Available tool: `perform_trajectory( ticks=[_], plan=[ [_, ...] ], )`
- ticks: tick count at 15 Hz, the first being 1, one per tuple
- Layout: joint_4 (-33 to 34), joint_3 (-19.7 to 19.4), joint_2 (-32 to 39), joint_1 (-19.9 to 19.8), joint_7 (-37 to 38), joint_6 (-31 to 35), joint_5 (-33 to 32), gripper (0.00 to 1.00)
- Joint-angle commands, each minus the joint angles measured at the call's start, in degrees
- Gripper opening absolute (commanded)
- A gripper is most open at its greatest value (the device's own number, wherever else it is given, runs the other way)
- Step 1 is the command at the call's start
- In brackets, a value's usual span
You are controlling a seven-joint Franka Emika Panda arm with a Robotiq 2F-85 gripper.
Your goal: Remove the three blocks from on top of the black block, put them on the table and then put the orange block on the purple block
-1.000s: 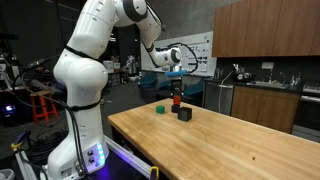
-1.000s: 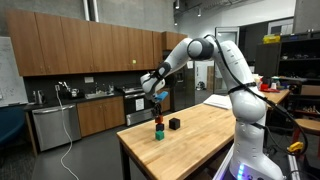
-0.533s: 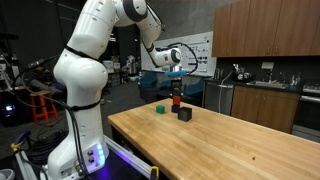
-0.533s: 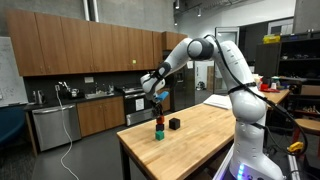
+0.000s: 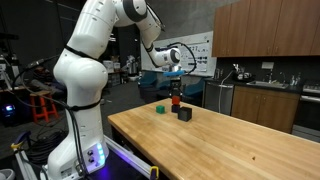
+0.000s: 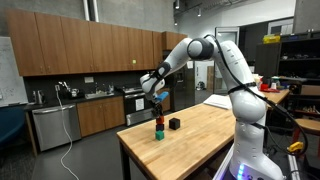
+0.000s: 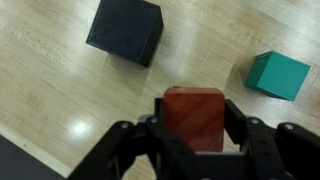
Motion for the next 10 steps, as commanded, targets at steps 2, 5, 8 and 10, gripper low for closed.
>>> perform_trajectory(
  ticks=[2, 5, 8, 10],
  plan=[
    [-0.8, 0.0, -1.3, 0.4, 3.3, -1.1, 0.4, 0.33],
    [-0.9, -0.1, -1.2, 0.6, 5.4, -1.4, 0.4, 0.33],
    [-1.0, -0.1, -1.1, 0.5, 6.5, -1.6, 0.6, 0.33],
    [-1.1, 0.1, -1.0, 0.5, 6.7, -1.7, 0.8, 0.33]
  ],
)
